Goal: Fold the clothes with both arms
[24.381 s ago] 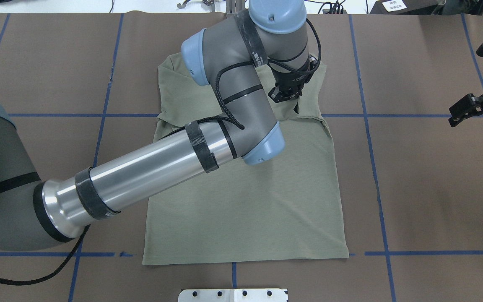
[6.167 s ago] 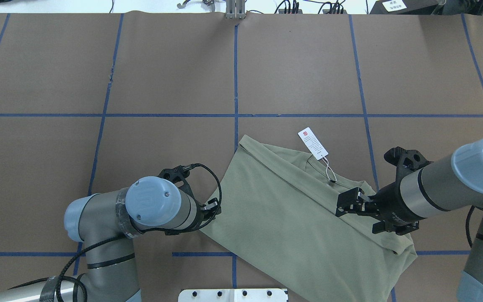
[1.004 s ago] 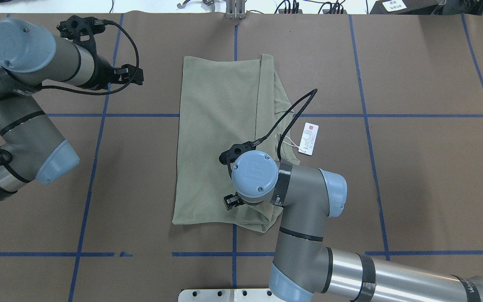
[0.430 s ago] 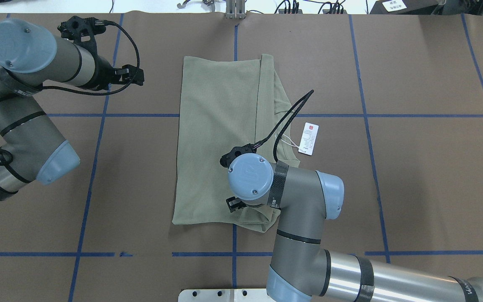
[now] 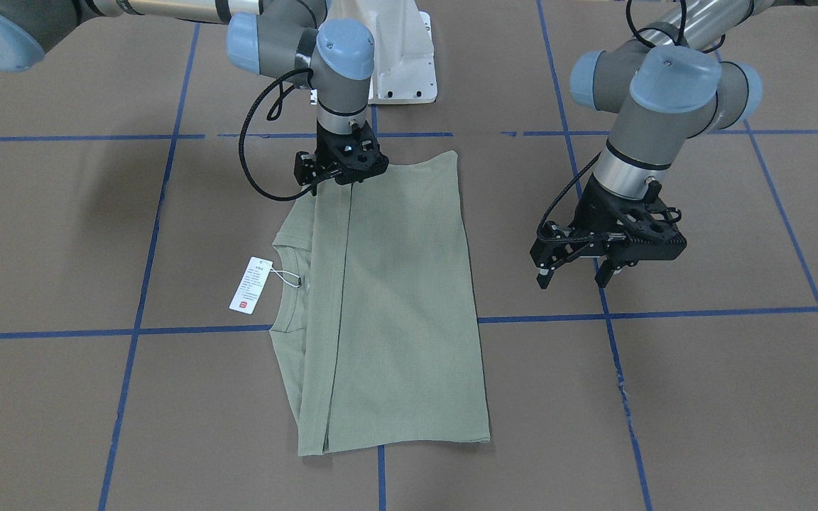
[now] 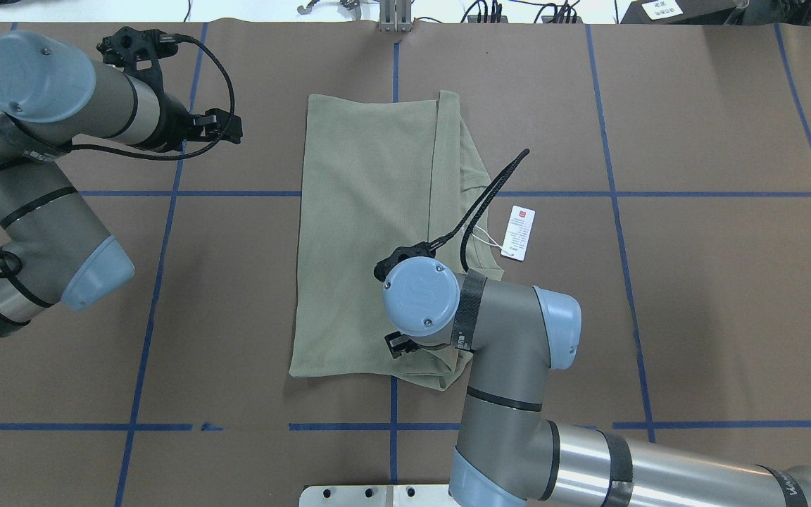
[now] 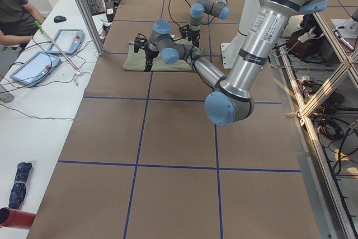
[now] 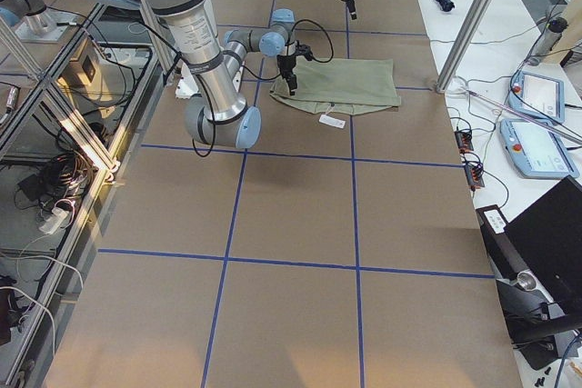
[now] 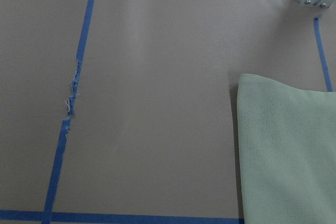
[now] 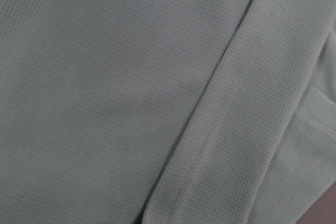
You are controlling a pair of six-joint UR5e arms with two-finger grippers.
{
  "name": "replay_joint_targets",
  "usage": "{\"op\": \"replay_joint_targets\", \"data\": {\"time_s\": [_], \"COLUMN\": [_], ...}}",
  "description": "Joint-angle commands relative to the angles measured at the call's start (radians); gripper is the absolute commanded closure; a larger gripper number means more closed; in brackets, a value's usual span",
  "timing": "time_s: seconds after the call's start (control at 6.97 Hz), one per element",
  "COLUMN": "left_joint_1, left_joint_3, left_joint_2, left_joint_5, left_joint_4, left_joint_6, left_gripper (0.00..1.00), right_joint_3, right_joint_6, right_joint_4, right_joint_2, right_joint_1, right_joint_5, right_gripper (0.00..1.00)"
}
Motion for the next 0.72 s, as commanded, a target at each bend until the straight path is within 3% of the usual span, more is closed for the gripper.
{"op": "replay_joint_targets", "data": {"time_s": [0.0, 0.29, 0.57], "left_joint_1": [0.002, 0.002, 0.020], "left_joint_3": [0.003, 0.003, 0.010], "left_joint_2": [-0.002, -0.006, -0.009], "left_joint_5": [-0.009, -0.011, -0.009], "left_joint_4": [-0.002, -0.005, -0.011], "left_joint_6": [0.000, 0.000, -0.005], "left_gripper": [0.00, 0.00, 0.00], "right_joint_3": [0.007, 0.025, 0.156], "right_joint_6": [0.000, 0.000, -0.002], "right_joint_4": [-0.013, -0.015, -0.016], "right_joint_2": [-0.018, -0.045, -0.171], "right_joint_1": [-0.002, 0.011, 0.026], "right_joint_5": [-0.001, -0.001, 0.003], "right_gripper": [0.00, 0.00, 0.00]}}
